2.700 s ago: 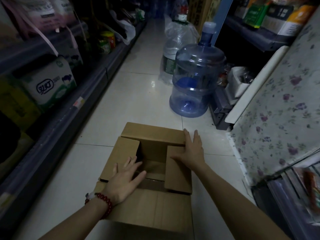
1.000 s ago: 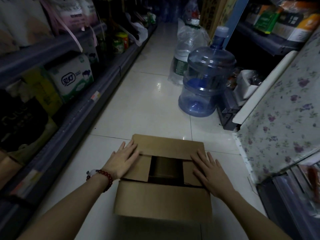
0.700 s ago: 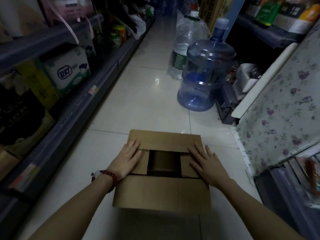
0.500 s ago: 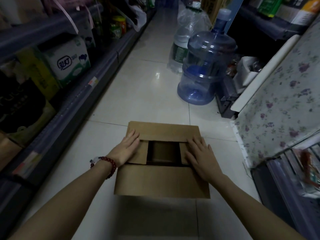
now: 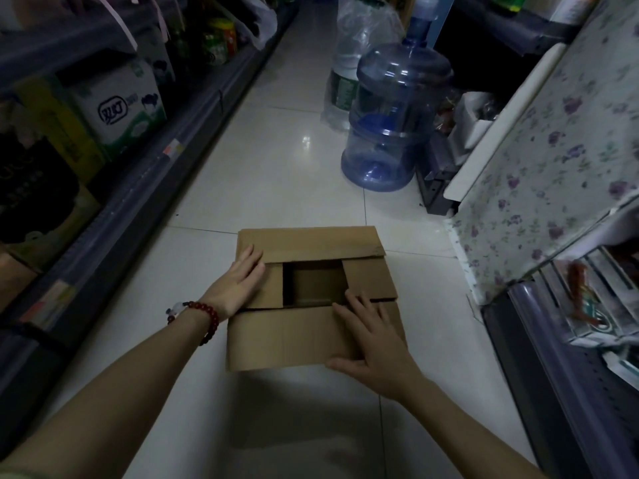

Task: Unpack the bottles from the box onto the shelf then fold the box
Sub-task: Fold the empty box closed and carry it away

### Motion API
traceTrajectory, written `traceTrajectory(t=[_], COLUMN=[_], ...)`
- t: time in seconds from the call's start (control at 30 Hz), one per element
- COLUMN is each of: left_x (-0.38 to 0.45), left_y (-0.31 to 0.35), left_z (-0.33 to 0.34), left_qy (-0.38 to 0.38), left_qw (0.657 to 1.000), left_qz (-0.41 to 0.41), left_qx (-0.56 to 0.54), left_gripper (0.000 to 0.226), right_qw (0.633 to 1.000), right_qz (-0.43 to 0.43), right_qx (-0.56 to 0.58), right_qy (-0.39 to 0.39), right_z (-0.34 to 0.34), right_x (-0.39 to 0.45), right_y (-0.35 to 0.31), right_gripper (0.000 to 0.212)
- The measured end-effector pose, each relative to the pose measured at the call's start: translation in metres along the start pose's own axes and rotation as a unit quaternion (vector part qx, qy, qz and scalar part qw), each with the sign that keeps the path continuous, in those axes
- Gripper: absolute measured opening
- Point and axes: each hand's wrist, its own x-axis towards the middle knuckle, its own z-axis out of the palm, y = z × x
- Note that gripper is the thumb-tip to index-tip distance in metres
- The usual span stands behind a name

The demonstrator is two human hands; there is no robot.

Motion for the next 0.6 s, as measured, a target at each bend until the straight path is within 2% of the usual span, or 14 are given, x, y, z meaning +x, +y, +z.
traceTrajectory(t=[0.13, 0.33, 0.6], left_x=[-0.004, -0.006, -0.007], left_y=[0.000, 0.001, 0.006], left_z=[0.001, -0.002, -0.007], left_qy=[0.000, -0.005, -0.021], left_qw=[1.000, 1.000, 0.999], left_qz=[0.002, -0.005, -0.013], left_qx=[-0.007, -0.014, -0.032], left_gripper=[0.056, 0.057, 0.057], right_qw=[1.000, 0.999, 0.991], right_qz=[-0.016, -0.025, -0.073], right_qx=[-0.023, -0.039, -0.050], right_qy=[-0.003, 0.021, 0.100], right_z=[0.001, 0.002, -0.010], right_x=[-0.002, 0.000, 0.003], right_y=[0.002, 0.005, 0.008], right_gripper=[0.099, 0.100, 0.096])
